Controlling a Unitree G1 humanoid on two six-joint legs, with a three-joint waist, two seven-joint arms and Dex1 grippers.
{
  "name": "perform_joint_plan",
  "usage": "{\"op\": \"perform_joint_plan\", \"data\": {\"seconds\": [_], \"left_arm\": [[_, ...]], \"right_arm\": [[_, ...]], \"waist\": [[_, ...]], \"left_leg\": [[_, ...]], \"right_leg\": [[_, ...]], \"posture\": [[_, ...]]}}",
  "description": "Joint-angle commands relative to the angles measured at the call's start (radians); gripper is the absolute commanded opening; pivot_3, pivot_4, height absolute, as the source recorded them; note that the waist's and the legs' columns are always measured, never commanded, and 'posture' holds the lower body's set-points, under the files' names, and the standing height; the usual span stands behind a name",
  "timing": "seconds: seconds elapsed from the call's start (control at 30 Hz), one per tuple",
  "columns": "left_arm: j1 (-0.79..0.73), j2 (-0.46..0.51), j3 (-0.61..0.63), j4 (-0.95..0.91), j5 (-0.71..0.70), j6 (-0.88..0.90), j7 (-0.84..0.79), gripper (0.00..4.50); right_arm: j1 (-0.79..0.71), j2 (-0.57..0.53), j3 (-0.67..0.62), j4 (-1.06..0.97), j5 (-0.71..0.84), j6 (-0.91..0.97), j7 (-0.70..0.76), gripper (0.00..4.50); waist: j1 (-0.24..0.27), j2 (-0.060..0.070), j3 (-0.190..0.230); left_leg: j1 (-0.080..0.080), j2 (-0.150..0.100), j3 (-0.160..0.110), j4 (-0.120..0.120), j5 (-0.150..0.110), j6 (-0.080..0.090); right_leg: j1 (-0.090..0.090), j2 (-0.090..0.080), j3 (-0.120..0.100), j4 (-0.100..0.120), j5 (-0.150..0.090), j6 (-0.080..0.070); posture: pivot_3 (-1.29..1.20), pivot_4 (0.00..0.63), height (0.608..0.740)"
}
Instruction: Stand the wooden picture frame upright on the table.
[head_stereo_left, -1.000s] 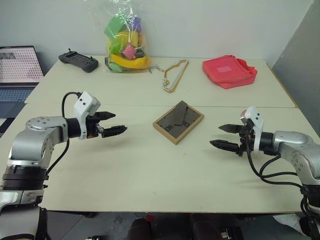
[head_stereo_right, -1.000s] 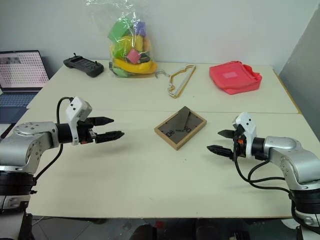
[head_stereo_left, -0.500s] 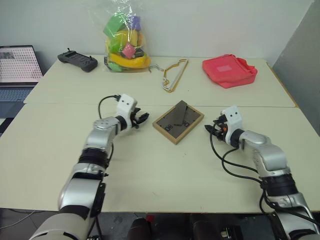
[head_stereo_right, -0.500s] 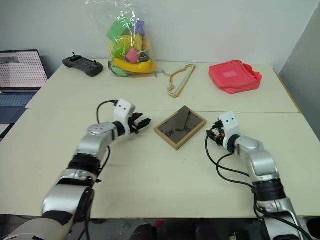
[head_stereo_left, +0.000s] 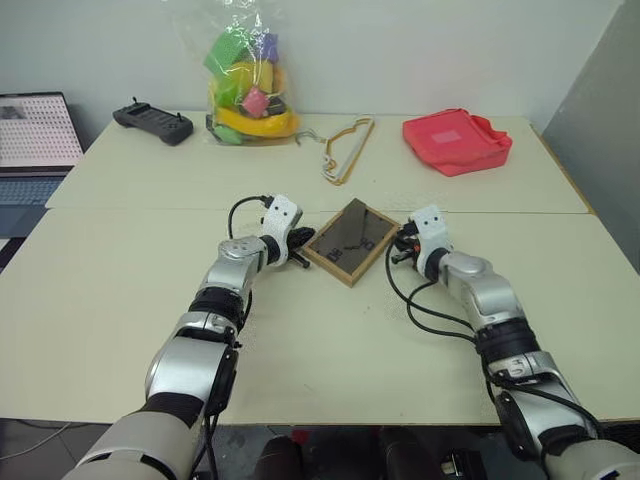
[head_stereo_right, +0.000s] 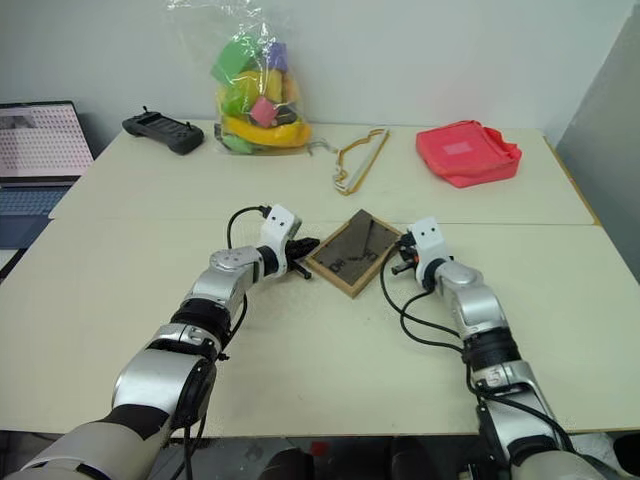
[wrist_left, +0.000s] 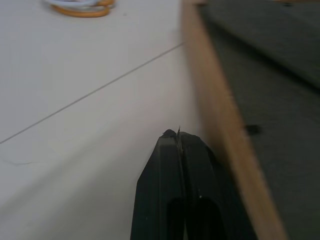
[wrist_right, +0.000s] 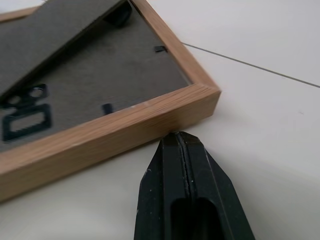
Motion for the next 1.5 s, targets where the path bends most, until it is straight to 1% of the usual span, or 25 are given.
{"op": "perform_joint_plan", "data": {"seconds": [0.03, 0.17, 0.27, 0.37, 0.47, 0.6, 0.67, 0.77, 0.83, 0.93, 1.0, 1.1, 1.13, 1.2, 1.23, 1.27, 1.3, 1.37, 1.4, 1.5], "left_arm": [[0.082, 0.01, -0.026, -0.193, -0.026, 0.085, -0.092, 0.05], [0.19, 0.04, -0.036, -0.419, -0.047, 0.212, -0.118, 0.05], [0.263, 0.064, -0.036, -0.537, -0.044, 0.279, -0.102, 0.05], [0.337, 0.09, -0.058, -0.643, -0.037, 0.323, -0.118, 0.05], [0.4, 0.119, -0.066, -0.74, -0.046, 0.381, -0.124, 0.05], [0.475, 0.181, -0.058, -0.868, -0.065, 0.464, -0.13, 0.05], [0.517, 0.233, -0.051, -0.923, -0.066, 0.516, -0.137, 0.05], [0.601, 0.356, -0.045, -0.995, -0.065, 0.632, -0.159, 0.05], [0.651, 0.413, -0.016, -1.027, -0.083, 0.682, -0.158, 0.05], [0.723, 0.478, 0.047, -1.078, -0.125, 0.727, -0.163, 0.05], [0.761, 0.499, 0.089, -1.125, -0.169, 0.759, -0.17, 0.05], [0.813, 0.503, 0.152, -1.225, -0.265, 0.784, -0.195, 0.05], [0.826, 0.495, 0.186, -1.255, -0.314, 0.816, -0.202, 0.05], [0.835, 0.46, 0.291, -1.302, -0.461, 0.974, -0.211, 0.42], [0.835, 0.442, 0.347, -1.321, -0.541, 1.074, -0.211, 0.46], [0.832, 0.422, 0.395, -1.334, -0.602, 1.168, -0.199, 0.68], [0.824, 0.4, 0.438, -1.341, -0.648, 1.254, -0.183, 0.86], [0.772, 0.316, 0.544, -1.331, -0.716, 1.45, -0.133, 1.27], [0.754, 0.286, 0.579, -1.323, -0.746, 1.504, -0.101, 1.58], [0.728, 0.178, 0.65, -1.213, -0.906, 1.536, 0.084, 2.08]], "right_arm": [[-0.032, 0.012, -0.001, -0.015, 0.012, -0.038, 0.044, 0.0], [-0.009, 0.012, -0.006, -0.067, 0.038, -0.015, 0.095, 0.0], [0.032, 0.011, 0.011, -0.143, 0.051, 0.034, 0.138, 0.0], [0.088, 0.002, 0.055, -0.248, 0.074, 0.093, 0.213, 0.0], [0.142, -0.033, 0.107, -0.34, 0.087, 0.154, 0.289, 0.0], [0.188, -0.085, 0.141, -0.431, 0.085, 0.216, 0.325, 0.0], [0.207, -0.109, 0.154, -0.479, 0.084, 0.241, 0.332, 0.0], [0.231, -0.139, 0.159, -0.534, 0.076, 0.271, 0.32, 0.0], [0.242, -0.152, 0.159, -0.549, 0.071, 0.273, 0.312, 0.0], [0.253, -0.162, 0.152, -0.559, 0.079, 0.278, 0.309, 0.0], [0.258, -0.166, 0.15, -0.566, 0.083, 0.278, 0.309, 0.0], [0.257, -0.166, 0.153, -0.559, 0.094, 0.243, 0.331, 0.0], [0.253, -0.165, 0.152, -0.551, 0.097, 0.226, 0.34, 0.0], [0.233, -0.173, 0.156, -0.518, 0.092, 0.185, 0.367, 0.0], [0.219, -0.184, 0.165, -0.491, 0.081, 0.154, 0.388, 0.0], [0.205, -0.195, 0.173, -0.46, 0.068, 0.125, 0.408, 0.0], [0.191, -0.204, 0.181, -0.429, 0.054, 0.093, 0.421, 0.0], [0.158, -0.215, 0.193, -0.36, 0.034, 0.034, 0.447, 0.0], [0.148, -0.218, 0.195, -0.338, 0.03, 0.014, 0.459, 0.0], [0.102, -0.222, 0.207, -0.249, 0.004, -0.052, 0.493, 0.0]], "waist": [[-0.002, 0.0, 0.0], [-0.005, 0.0, 0.0], [-0.007, 0.0, 0.0], [-0.007, 0.001, 0.0], [-0.006, 0.001, -0.001], [-0.005, 0.002, -0.001], [-0.005, 0.002, -0.001], [-0.013, 0.002, -0.001], [-0.019, 0.003, -0.002], [-0.027, 0.003, -0.002], [-0.03, 0.003, -0.002], [-0.033, 0.003, -0.002], [-0.034, 0.003, -0.002], [-0.032, 0.002, -0.002], [-0.032, 0.002, -0.002], [-0.032, 0.002, -0.001], [-0.031, 0.001, -0.001], [-0.025, 0.001, -0.001], [-0.021, 0.001, -0.001], [-0.014, 0.0, -0.001]], "left_leg": [[0.0, 0.0, 0.0, 0.0, 0.0, 0.0], [0.0, 0.0, 0.0, 0.0, 0.0, 0.0], [0.0, 0.0, 0.0, 0.0, 0.0, 0.0], [0.0, 0.0, 0.0, 0.0, 0.0, 0.0], [0.001, 0.0, 0.0, 0.0, 0.0, 0.001], [0.002, 0.0, -0.001, 0.0, -0.002, 0.004], [0.002, 0.0, -0.001, 0.0, -0.002, 0.004], [0.004, 0.001, -0.001, -0.001, -0.002, 0.004], [0.007, 0.001, 0.0, -0.002, -0.002, 0.004], [0.011, 0.002, 0.0, -0.003, -0.003, 0.005], [0.013, 0.002, 0.0, -0.004, -0.003, 0.006], [0.014, 0.002, 0.0, -0.004, -0.004, 0.008], [0.013, 0.002, 0.0, -0.004, -0.004, 0.008], [0.013, 0.002, 0.0, -0.004, -0.005, 0.008], [0.013, 0.002, 0.0, -0.004, -0.005, 0.008], [0.012, 0.002, 0.0, -0.003, -0.005, 0.008], [0.012, 0.002, 0.0, -0.003, -0.005, 0.008], [0.011, 0.002, 0.0, -0.002, -0.005, 0.008], [0.011, 0.001, -0.001, -0.001, -0.005, 0.008], [0.011, 0.001, -0.001, -0.001, -0.005, 0.008]], "right_leg": [[0.0, 0.0, 0.0, 0.0, 0.0, 0.0], [0.0, 0.0, 0.0, 0.0, 0.0, 0.0], [0.0, 0.0, 0.0, 0.0, 0.0, 0.0], [0.001, 0.0, 0.0, 0.0, 0.0, 0.0], [0.002, 0.0, 0.0, 0.0, 0.0, 0.0], [0.003, 0.0, 0.0, 0.0, 0.0, 0.0], [0.003, 0.0, 0.0, 0.0, 0.0, 0.0], [0.004, 0.001, 0.001, 0.0, 0.0, 0.0], [0.005, 0.001, 0.002, 0.0, 0.0, 0.0], [0.008, 0.002, 0.002, -0.001, -0.001, -0.001], [0.009, 0.003, 0.002, -0.001, -0.002, -0.002], [0.01, 0.003, 0.002, -0.001, -0.002, -0.002], [0.01, 0.003, 0.002, -0.001, -0.002, -0.002], [0.01, 0.002, 0.002, -0.001, -0.003, -0.002], [0.01, 0.002, 0.002, -0.001, -0.003, -0.002], [0.01, 0.002, 0.002, -0.001, -0.003, -0.002], [0.01, 0.002, 0.001, -0.001, -0.003, -0.002], [0.01, 0.002, 0.001, -0.001, -0.003, -0.002], [0.01, 0.002, 0.0, -0.001, -0.003, -0.002], [0.01, 0.002, 0.0, -0.001, -0.003, -0.002]], "posture": [[0.0, 0.15, 0.74], [0.0, 0.15, 0.74], [0.0, 0.15, 0.74], [0.0, 0.15, 0.74], [0.0, 0.15, 0.74], [0.0, 0.15, 0.74], [0.0, 0.15, 0.74], [0.0, 0.15, 0.74], [0.0, 0.15, 0.74], [0.0, 0.15, 0.74], [0.0, 0.15, 0.74], [0.0, 0.15, 0.74], [0.0, 0.15, 0.74], [0.0, 0.15, 0.74], [0.0, 0.15, 0.74], [0.0, 0.15, 0.74], [0.0, 0.15, 0.74], [0.0, 0.15, 0.74], [0.0, 0.15, 0.74], [0.0, 0.15, 0.74]]}}
